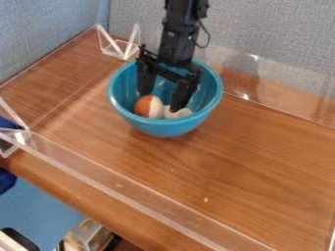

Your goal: Remove the mushroom from inside the blue bowl and put it on the table

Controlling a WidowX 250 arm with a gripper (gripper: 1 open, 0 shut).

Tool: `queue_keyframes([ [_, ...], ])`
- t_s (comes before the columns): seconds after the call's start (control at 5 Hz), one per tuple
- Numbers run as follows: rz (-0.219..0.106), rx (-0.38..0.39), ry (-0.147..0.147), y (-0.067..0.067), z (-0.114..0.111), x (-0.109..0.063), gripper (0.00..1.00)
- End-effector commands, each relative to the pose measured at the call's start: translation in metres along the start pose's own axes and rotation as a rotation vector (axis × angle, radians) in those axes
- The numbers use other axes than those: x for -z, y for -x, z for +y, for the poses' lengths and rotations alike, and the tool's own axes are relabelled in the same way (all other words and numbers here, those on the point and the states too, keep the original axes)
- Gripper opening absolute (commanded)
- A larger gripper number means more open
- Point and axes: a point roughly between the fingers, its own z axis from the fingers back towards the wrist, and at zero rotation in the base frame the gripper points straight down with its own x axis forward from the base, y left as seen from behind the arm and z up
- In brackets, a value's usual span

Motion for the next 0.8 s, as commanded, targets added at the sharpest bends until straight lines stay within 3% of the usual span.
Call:
queue_keyframes([
  [0.0,-0.031,-0.012,-0.004,-0.006,0.01,-0.01,1.0],
  [0.6,0.016,0.008,0.017,-0.013,0.017,0.003,1.0],
])
